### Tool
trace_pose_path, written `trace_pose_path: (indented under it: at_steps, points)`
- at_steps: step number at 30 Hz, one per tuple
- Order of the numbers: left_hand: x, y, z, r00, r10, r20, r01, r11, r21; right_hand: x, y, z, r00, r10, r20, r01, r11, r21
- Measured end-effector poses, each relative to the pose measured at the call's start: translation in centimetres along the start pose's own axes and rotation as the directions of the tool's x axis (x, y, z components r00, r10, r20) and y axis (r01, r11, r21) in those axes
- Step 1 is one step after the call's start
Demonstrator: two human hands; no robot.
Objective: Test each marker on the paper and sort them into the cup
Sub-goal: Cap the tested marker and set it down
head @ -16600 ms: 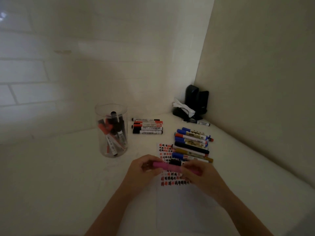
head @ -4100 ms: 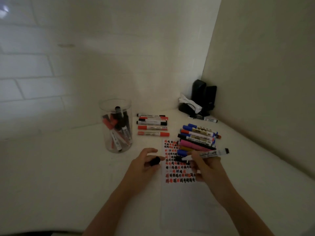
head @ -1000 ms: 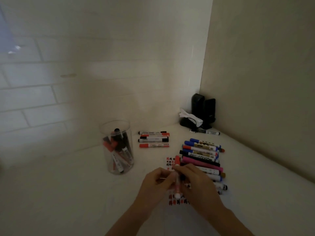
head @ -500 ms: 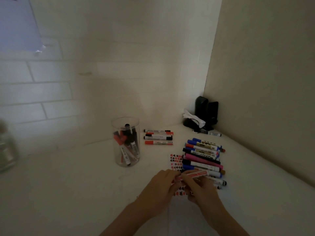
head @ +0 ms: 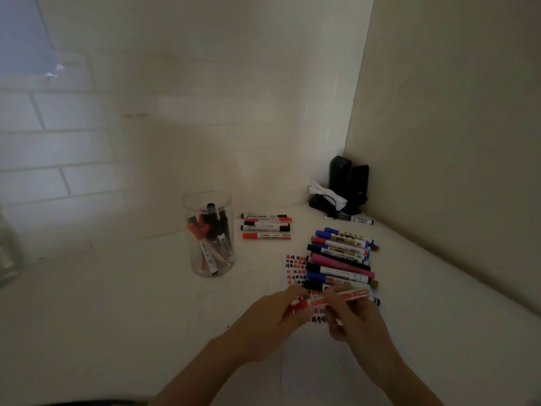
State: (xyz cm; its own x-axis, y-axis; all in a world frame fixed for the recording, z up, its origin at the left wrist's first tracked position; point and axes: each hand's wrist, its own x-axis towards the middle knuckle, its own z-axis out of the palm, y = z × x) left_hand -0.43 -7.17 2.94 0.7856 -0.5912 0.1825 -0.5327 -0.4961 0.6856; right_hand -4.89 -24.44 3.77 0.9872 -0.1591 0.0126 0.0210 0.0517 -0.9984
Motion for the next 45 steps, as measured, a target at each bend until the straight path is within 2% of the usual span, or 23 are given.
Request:
trace_pose_path:
  at_steps: [2, 4, 6, 8, 14, 18, 22, 28, 45]
  points:
    - [0.1, -0.9, 0.0, 0.995, -0.094, -0.035, 0.097, 0.992, 0.079, 0.1, 0.1, -1.9, 0.993, 0.038, -0.110, -0.037, 0.999, 0.018]
    - [0.2, -2.5, 0.1, 0.989, -0.131, -0.074, 0.146, 0.951, 0.271, 0.2, 0.1, -4.1, 0.981, 0.053, -0.186, -0.054, 0.999, -0.002]
    - [0.6, -3.8, 0.5, 0.988, -0.138, -0.066, 0.153, 0.902, 0.405, 0.6, 0.5, -6.0, 0.974, 0.038, -0.224, -0.058, 0.995, -0.080]
    - [1.2, -4.3, 1.1, 0.990, -0.126, -0.061, 0.140, 0.884, 0.447, 1.1, 1.1, -7.1, 0.976, -0.011, -0.219, -0.040, 0.972, -0.230]
    - [1.8, -5.0, 2.1, 0.995, -0.002, -0.101, 0.043, 0.915, 0.402, 3.1, 2.4, -7.8, 0.973, -0.107, -0.205, -0.005, 0.877, -0.481]
    - [1.6, -5.8, 1.9, 0.992, 0.036, -0.121, 0.013, 0.924, 0.383, 3.4, 3.8, -7.5, 0.968, -0.122, -0.218, -0.022, 0.829, -0.559]
    - [1.7, -6.3, 2.3, 0.987, 0.051, -0.151, 0.012, 0.921, 0.389, 3.0, 4.3, -7.8, 0.959, -0.180, -0.217, 0.031, 0.833, -0.552]
    - [1.7, -6.3, 2.3, 0.987, 0.050, -0.152, 0.014, 0.921, 0.390, 2.7, 4.0, -7.2, 0.950, -0.180, -0.257, 0.004, 0.827, -0.563]
    - [1.7, -6.1, 2.3, 0.989, 0.029, -0.146, 0.030, 0.922, 0.385, 2.9, 4.3, -7.3, 0.963, -0.186, -0.197, 0.022, 0.776, -0.630]
